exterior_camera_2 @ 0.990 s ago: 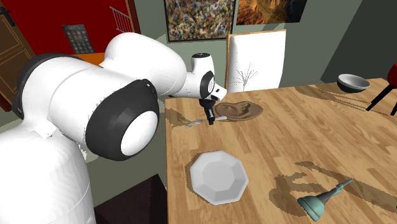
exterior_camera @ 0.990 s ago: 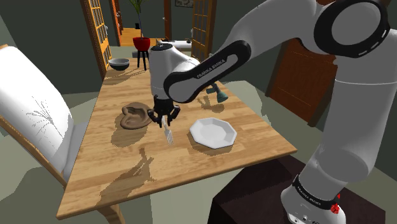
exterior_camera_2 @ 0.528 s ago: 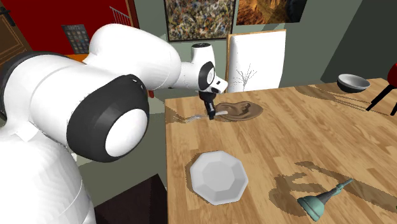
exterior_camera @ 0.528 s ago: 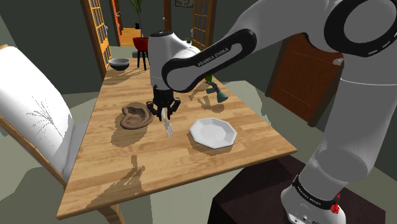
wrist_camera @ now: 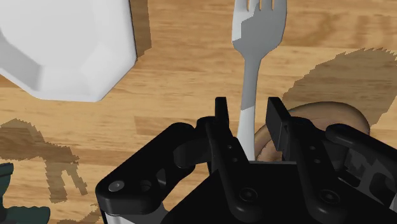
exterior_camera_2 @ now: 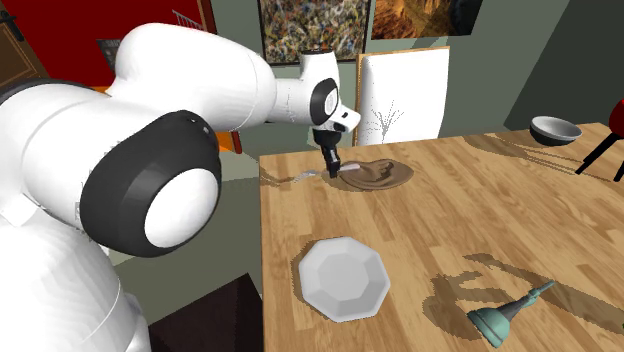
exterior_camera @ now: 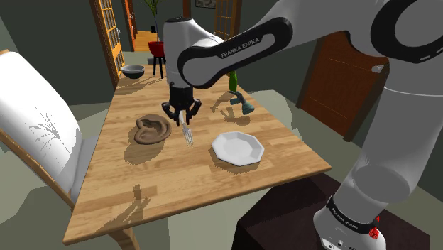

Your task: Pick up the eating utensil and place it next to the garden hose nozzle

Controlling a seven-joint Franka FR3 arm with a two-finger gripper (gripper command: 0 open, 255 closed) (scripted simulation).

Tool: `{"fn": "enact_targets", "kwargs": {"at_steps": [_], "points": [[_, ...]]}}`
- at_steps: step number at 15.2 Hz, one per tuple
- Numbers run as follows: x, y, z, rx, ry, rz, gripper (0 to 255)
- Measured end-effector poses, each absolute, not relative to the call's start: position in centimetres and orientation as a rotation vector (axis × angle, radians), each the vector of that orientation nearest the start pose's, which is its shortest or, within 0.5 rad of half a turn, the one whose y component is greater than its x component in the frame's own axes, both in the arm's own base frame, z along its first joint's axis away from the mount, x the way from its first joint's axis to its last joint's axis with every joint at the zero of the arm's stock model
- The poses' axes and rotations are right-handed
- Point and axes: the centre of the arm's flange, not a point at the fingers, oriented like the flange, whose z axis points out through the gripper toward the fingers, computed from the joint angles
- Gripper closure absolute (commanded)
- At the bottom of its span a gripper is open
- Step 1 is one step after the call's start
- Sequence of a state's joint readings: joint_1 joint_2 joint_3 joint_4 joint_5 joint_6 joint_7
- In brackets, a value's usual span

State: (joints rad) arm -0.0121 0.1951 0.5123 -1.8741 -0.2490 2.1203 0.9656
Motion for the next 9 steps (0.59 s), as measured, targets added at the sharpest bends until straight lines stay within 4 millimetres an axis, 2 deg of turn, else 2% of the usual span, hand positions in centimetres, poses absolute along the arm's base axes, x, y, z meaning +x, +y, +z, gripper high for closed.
{"fn": "enact_targets", "kwargs": {"at_steps": [6, 8, 9], "points": [[54.7, 27.0, 45.9, -3.121, 0.560, -0.225, 255], [55.4, 25.8, 46.4, -3.121, 0.560, -0.225, 255], [55.9, 24.5, 46.6, -3.120, 0.562, -0.225, 255]]}}
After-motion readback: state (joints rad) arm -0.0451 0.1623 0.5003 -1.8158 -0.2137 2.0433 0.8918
